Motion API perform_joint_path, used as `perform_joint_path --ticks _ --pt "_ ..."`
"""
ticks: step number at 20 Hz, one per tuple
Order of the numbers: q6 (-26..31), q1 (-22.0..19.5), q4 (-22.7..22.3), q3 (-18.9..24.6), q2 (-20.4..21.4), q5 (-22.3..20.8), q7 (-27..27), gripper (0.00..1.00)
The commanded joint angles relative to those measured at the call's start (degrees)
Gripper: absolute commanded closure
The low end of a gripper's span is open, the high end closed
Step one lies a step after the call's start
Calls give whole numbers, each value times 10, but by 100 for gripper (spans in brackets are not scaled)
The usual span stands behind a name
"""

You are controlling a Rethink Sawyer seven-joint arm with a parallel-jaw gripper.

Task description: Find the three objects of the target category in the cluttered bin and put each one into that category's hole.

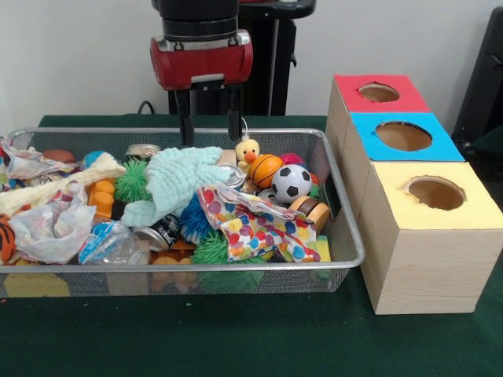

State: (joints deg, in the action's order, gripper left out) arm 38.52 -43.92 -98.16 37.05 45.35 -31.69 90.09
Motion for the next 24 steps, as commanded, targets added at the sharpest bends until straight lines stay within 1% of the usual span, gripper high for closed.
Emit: perform_joint_path --ticks 1,5,7,8,12,15,19,24 --pt "123 80 43 -92 11 40 151 0" --pt "122 106 52 -110 13 56 150 0" --pt "124 115 67 -121 1 63 142 0" --pt "124 119 82 -127 -18 62 135 0" --pt "101 124 172 -145 -133 42 94 0" --pt "91 126 232 -149 -194 30 60 0" --pt "82 124 288 -147 -246 23 29 0" --pt "67 119 332 -144 -294 12 -1 0"
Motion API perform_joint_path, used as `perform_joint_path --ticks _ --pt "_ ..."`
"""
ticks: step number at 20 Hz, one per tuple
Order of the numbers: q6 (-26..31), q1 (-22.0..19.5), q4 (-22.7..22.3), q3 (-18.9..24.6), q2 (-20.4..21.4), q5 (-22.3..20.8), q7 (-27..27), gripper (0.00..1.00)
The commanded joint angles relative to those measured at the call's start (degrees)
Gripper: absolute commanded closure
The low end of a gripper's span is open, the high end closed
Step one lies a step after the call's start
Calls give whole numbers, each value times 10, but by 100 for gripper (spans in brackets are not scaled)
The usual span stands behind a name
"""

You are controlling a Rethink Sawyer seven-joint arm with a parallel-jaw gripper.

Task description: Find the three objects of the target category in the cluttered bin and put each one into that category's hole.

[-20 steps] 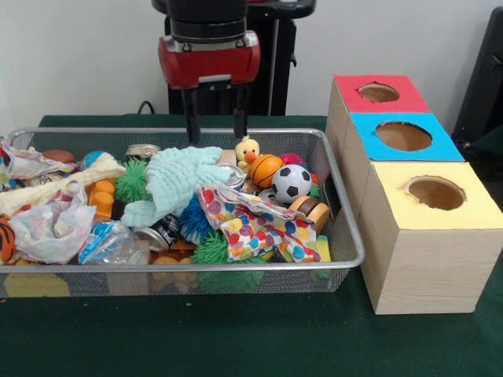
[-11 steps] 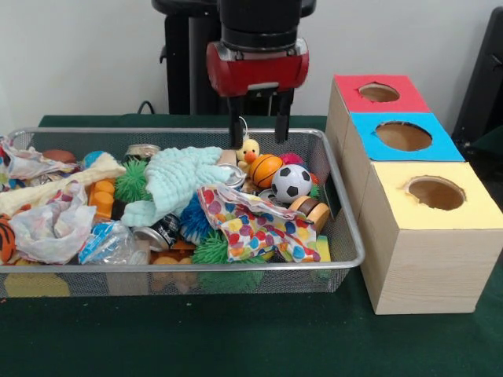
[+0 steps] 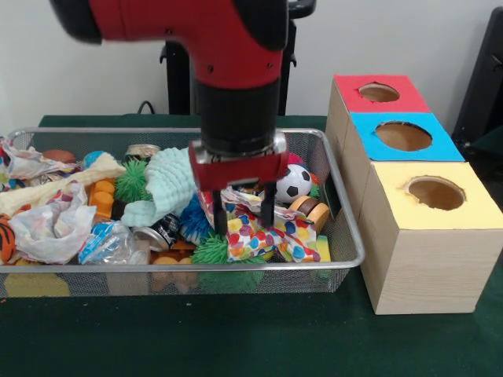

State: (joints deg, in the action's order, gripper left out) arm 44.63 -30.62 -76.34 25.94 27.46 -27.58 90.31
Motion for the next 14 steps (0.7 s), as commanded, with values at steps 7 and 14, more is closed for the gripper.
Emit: perform_joint_path --ticks 7,14 --pt "-5 -17 127 -32 -130 -30 -14 0" --pt "-7 -17 120 -35 -125 -32 -13 0"
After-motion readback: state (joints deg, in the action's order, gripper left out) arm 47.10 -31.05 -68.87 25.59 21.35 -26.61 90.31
